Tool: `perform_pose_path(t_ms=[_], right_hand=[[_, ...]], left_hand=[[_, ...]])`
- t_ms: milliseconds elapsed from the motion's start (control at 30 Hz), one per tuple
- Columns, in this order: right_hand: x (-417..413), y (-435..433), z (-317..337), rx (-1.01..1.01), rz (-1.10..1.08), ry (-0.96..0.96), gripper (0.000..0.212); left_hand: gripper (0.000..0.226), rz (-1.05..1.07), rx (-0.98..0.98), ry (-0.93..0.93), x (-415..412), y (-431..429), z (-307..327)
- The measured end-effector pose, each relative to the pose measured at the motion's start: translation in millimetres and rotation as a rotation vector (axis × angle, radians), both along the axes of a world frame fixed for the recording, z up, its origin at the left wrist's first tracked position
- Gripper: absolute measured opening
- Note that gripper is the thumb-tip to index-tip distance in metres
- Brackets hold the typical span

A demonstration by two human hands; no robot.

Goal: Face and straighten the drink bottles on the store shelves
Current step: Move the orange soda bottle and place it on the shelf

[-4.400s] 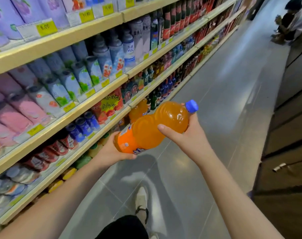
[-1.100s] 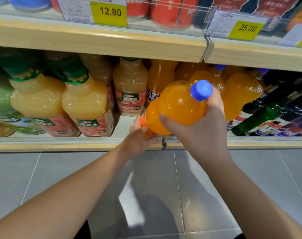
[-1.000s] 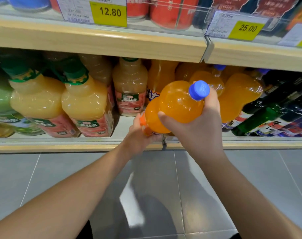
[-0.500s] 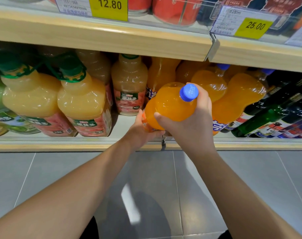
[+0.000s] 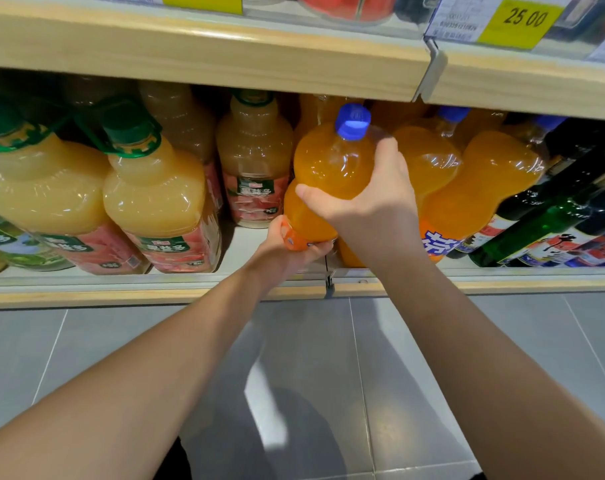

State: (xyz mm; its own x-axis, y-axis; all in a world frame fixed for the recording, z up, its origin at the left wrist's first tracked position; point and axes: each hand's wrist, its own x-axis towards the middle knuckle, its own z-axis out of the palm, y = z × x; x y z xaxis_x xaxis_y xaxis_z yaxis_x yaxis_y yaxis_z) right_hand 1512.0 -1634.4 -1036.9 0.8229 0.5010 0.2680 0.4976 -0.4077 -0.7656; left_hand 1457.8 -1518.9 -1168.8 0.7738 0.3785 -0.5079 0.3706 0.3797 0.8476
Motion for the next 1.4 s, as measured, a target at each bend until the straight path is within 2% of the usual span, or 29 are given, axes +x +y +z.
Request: perform_pose_path(t_ms=[167,333,633,1000,1167,1400], right_hand=[[12,3,8,-0.154,-0.053,-0.048,0.099],[15,13,17,-0.338,-0.072,-0.109,0.104],[16,21,16,-0.297,-0.068,-0.026,0.099],[20,14,24,-0.317,-0.026,-0.080,0.085],[28,10,22,-0.302,0.015,-0.125,0.072],[31,11,20,-0.270,0.035,-0.172,0.075]], left_hand=[[0.089,-0.028,0.261,0.108,1,1,4],[0.088,-0.037,0.259,0.088,-2,5,5],[0.086,-0.006,0.228,0.044,3,1,1],[0.075,0.018,0.249,-0.039,1,-4,-8],[0.080,-0.009,0.270,-0.033,-1,-3,-12],[0.090,0.009,0.297,-0.009,0,-3,-16]])
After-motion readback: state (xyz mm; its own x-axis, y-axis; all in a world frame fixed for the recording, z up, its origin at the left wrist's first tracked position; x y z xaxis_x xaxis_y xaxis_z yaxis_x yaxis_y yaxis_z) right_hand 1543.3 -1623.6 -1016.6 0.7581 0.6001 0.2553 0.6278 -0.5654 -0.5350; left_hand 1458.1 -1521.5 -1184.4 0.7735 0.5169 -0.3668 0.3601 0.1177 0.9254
